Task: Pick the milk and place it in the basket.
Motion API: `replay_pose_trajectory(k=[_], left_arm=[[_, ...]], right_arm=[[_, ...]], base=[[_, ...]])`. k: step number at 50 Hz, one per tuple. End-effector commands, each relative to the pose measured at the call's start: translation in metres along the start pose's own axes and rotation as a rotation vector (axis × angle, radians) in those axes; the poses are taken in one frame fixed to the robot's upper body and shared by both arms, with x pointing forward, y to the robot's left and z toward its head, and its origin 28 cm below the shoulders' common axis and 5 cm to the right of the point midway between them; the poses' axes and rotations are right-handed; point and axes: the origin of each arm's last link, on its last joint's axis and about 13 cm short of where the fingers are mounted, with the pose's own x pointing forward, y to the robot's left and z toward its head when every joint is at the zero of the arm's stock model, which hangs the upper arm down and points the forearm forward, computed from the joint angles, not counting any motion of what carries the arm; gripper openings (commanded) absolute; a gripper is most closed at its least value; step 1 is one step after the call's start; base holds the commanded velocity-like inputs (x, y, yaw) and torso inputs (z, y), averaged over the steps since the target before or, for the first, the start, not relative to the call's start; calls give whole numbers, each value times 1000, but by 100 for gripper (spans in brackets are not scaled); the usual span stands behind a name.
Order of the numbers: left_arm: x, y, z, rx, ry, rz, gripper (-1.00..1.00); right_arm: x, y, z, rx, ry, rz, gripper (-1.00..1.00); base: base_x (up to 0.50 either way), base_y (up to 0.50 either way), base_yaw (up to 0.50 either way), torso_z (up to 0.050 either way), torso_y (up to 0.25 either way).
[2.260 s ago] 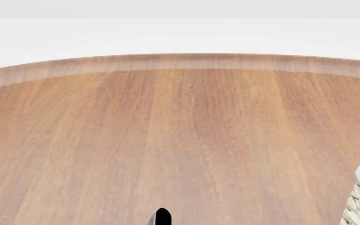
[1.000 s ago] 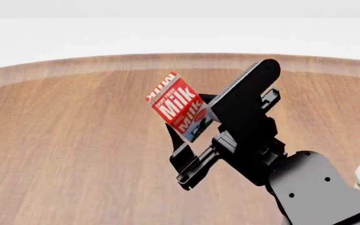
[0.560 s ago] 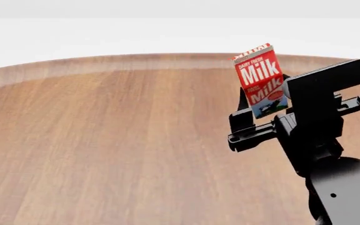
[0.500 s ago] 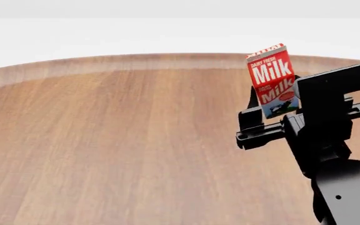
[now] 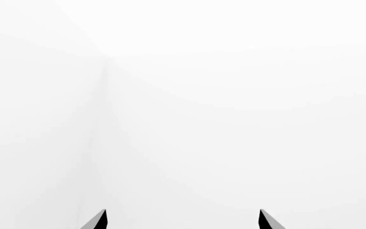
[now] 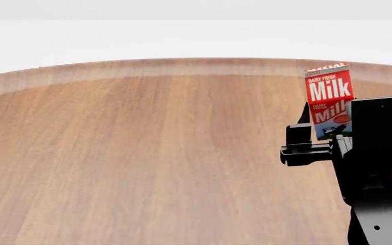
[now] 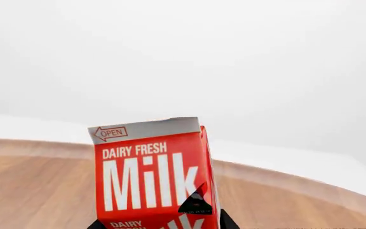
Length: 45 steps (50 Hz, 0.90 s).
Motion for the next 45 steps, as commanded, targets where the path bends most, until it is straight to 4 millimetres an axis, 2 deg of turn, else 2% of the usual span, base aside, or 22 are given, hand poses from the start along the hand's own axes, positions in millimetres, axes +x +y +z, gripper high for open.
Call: replay_pose_trajectory(k=[1, 17, 22, 24, 26, 29, 30, 33, 39, 45], left_arm=[[-1, 3, 0, 15, -15, 13, 100], [-1, 3, 0, 15, -15, 13, 100], [-1, 3, 0, 16, -16, 16, 100], [-1, 3, 1, 16, -17, 16, 100], [-1, 3, 2, 16, -19, 16, 100], [-1, 4, 2, 17, -20, 18, 100], [-1, 4, 2, 19, -21, 20, 100], [-1, 5, 3, 19, -23, 21, 100], [-1, 6, 5, 20, -26, 26, 100], [-1, 6, 4, 20, -25, 27, 100]], right_arm=[[6, 2, 3, -5, -50, 1, -100], [6, 0, 7, -22, -46, 25, -100], [2, -26, 43, -53, -45, 36, -100], [1, -30, 49, -53, -45, 38, -100], [-3, -43, 68, -69, -47, 43, -100], [-6, -52, 83, -88, -49, 57, -100], [-8, -60, 97, -97, -52, 65, -100], [-12, -67, 112, -119, -60, 115, -100], [-31, -89, 156, -214, -84, 233, -100], [-49, -107, 188, -271, -90, 268, -100]], base=[[0, 0, 0, 0, 0], [0, 0, 0, 1, 2], [0, 0, 0, 2, 2], [0, 0, 0, 0, 0], [0, 0, 0, 0, 0], [0, 0, 0, 0, 4], [0, 0, 0, 0, 0], [0, 0, 0, 0, 3], [0, 0, 0, 0, 2], [0, 0, 0, 2, 2]])
